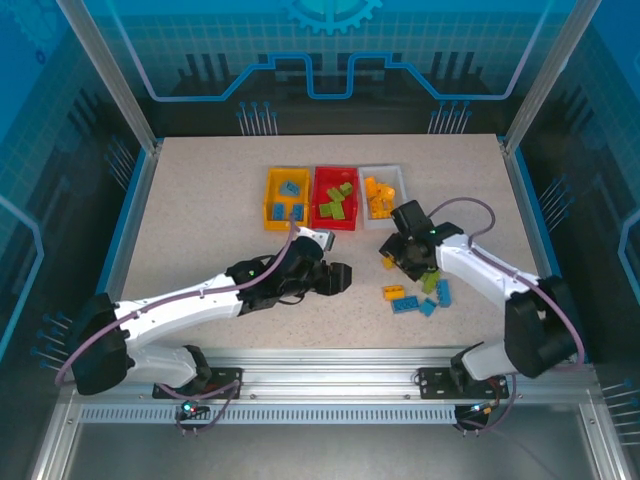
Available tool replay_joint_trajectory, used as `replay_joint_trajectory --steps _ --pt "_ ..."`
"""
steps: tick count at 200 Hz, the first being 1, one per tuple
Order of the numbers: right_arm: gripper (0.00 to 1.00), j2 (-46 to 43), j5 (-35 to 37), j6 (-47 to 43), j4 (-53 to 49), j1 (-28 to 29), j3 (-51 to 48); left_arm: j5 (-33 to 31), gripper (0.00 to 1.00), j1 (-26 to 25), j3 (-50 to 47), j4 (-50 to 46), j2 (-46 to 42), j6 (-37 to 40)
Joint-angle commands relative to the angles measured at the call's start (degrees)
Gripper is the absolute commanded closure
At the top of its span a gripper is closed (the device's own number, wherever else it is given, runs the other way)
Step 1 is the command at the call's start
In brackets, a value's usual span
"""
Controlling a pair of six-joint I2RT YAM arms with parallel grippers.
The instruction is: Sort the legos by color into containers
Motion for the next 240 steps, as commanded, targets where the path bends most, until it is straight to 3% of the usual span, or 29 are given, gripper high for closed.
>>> replay_joint_trajectory --steps 1,59,119,186,240 --pt "0.34 4.8 -1.7 11.3 3.3 0.3 2.7 -1.9 0.41 -0.3 -0.7 1.1 -1.6 -0.8" --pt "0.36 12.7 -3.7 19.2 5.7 -1.5 4.5 -1.1 0.39 -0.4 -2.5 3.1 -6.2 1.8" --pt "0.49 15.1 -1.5 19.6 1.9 -2.7 5.7 -1.2 0.39 -0.4 -2.3 1.9 -7.9 2.1" --pt "0.46 18.1 -2.1 19.5 0.8 -4.5 6.7 -1.3 0.38 -0.4 -0.9 0.7 -7.9 2.9" --pt "0.71 16.5 -0.6 17.3 -0.7 -3.2 8.1 -2.4 0.39 -0.4 -1.0 0.0 -8.3 2.9"
